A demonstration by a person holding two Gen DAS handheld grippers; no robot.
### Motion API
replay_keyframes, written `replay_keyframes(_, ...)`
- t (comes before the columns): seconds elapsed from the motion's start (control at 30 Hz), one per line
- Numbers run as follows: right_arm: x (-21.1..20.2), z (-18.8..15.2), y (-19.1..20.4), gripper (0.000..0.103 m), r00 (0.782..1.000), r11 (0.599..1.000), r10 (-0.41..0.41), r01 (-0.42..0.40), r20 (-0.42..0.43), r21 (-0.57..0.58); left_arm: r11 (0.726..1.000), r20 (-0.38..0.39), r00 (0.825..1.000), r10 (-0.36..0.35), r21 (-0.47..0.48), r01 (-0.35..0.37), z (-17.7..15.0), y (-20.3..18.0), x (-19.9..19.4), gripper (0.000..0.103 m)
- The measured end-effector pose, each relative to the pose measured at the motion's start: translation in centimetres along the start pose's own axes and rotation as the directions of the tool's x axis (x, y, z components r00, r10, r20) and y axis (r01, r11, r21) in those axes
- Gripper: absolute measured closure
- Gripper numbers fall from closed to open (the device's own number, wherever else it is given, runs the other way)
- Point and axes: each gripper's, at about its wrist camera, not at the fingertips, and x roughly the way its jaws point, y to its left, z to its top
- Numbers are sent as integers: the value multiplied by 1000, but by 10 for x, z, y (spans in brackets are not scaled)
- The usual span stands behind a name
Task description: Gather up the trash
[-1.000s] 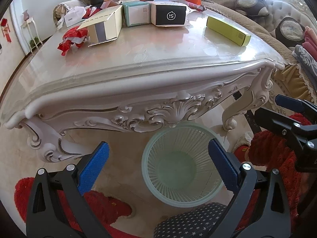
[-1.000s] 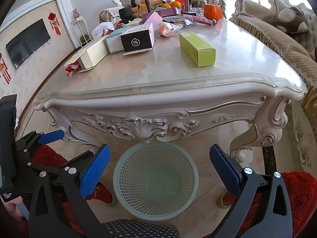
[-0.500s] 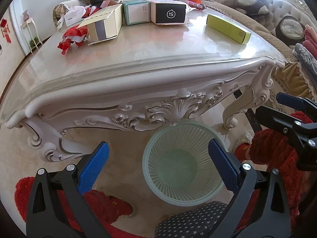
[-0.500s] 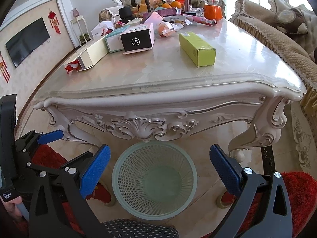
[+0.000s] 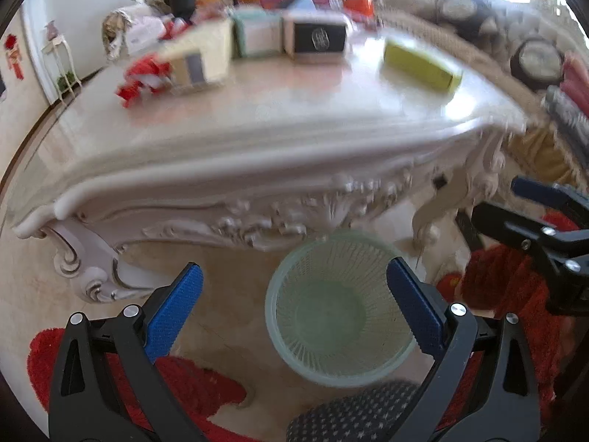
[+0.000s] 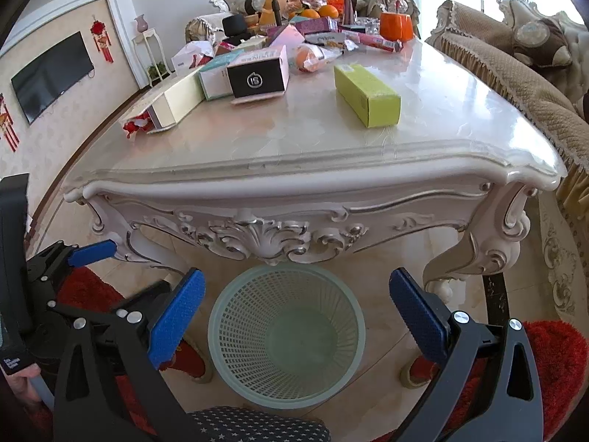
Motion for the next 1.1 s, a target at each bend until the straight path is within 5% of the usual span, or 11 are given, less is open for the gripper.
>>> replay_keyframes(0.2,-12,44,-11,7,991,998,-19,27,133,-56,991,194,981,-14,-127,39,39,49,-32,6)
replay_keyframes(0.37,4,85,-15,7,982,992,-22,45,188,-117,999,316,948,34,-38,-23,93,49,-32,6)
replay_keyframes(0.57,39,110,-25,7,992,990,9,9,129,-138,997,266,961,74,-47,-64,154,59,17,6)
replay_keyframes(0.9,72,120,-29,7,997,975,-24,40,73,-217,989,143,979,144,-9,-144,179,63,62,6)
replay_keyframes(0.97,77,121,-28,8,997,971,-36,50,66,-232,987,129,979,160,1,-161,179,63,68,17)
replay_keyframes(1.03,80,119,-27,19,998,967,-37,50,57,-250,988,88,984,153,14,-155,179,65,77,55)
replay_keyframes(1.1,82,119,-28,31,998,967,-27,38,49,-252,987,80,985,155,29,-158,177,66,81,55)
